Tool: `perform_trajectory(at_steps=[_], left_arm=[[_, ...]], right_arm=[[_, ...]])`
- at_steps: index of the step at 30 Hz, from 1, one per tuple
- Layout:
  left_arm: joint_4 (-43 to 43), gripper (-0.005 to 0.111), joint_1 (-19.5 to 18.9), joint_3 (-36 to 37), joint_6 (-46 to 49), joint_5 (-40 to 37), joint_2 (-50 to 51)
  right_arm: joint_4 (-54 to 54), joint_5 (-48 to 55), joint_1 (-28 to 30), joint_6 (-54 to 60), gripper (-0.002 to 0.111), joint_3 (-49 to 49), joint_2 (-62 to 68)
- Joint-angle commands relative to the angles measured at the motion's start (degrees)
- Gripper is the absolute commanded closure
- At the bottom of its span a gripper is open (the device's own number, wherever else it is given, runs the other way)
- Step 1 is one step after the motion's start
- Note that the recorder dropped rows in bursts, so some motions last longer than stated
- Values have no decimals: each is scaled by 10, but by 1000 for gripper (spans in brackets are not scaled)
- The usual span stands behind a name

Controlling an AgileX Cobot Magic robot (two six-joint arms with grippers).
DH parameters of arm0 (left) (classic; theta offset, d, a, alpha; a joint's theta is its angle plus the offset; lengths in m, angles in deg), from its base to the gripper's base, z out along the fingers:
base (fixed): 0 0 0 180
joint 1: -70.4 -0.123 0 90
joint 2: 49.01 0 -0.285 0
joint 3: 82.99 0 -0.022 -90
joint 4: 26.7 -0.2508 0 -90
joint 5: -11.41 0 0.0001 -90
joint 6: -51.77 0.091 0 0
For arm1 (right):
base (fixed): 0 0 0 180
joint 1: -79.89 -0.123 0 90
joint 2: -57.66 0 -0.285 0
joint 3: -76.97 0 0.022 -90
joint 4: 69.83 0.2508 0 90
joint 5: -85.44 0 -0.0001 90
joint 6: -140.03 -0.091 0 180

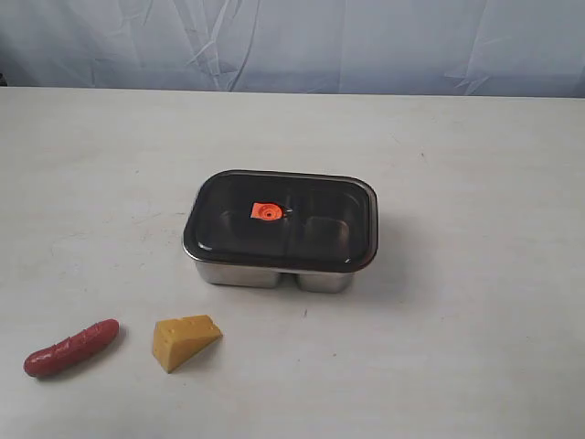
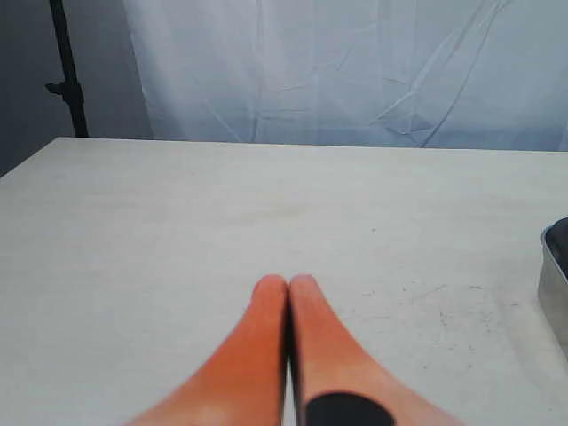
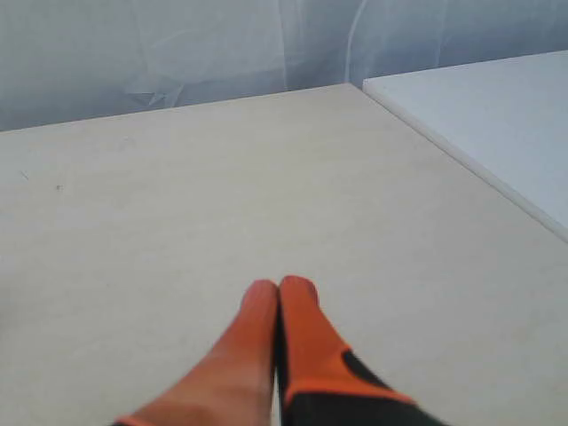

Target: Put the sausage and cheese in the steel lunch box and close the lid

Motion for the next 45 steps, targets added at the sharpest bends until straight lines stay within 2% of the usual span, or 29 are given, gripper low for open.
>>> perform_trajectory(at_steps=[1, 7, 10, 13, 14, 17, 20, 22, 24, 25, 27, 29, 32, 36, 38, 41, 45], left_arm=[[-1, 106, 0, 2, -3, 8, -3], [-1, 106, 0, 2, -3, 8, -3], [-1, 106, 0, 2, -2, 8, -3], [-1, 106, 0, 2, -2, 8, -3], [-1, 106, 0, 2, -2, 8, -3], [-1, 106, 0, 2, -2, 8, -3], [-1, 106, 0, 2, -2, 8, -3], [-1, 106, 0, 2, -2, 8, -3], [-1, 106, 0, 2, -3, 8, -3], [-1, 106, 0, 2, -3, 8, -3], [-1, 106, 0, 2, -3, 8, -3], [-2, 106, 5, 2, -1, 8, -3], [-8, 106, 13, 2, -1, 8, -3], [-11, 106, 13, 2, -2, 8, -3], [-11, 106, 13, 2, -2, 8, -3], [-12, 106, 13, 2, -2, 8, -3], [-14, 106, 19, 2, -2, 8, -3]], right_arm=[[2, -6, -1, 0, 108, 3, -3], [-16, -12, -1, 0, 108, 3, -3], [-83, -45, -1, 0, 108, 3, -3], [-79, -90, -1, 0, 108, 3, -3], [-60, -112, -1, 0, 108, 3, -3], [146, -254, -1, -17, 108, 3, -3], [293, -320, -1, -41, 108, 3, -3], [418, -253, -1, -130, 108, 3, -3], [471, -119, -1, -154, 108, 3, -3], [478, -68, -1, -141, 108, 3, -3], [510, -34, -1, -57, 108, -5, -3], [545, 8, -1, 31, 109, -53, 18], [534, 47, -1, 113, 109, -137, 139], [533, 124, -1, 246, 109, -294, 405], [546, 206, -1, 314, 109, -392, 560], [596, 308, -1, 399, 99, -492, 721], [657, 394, -19, 460, 68, -570, 891]])
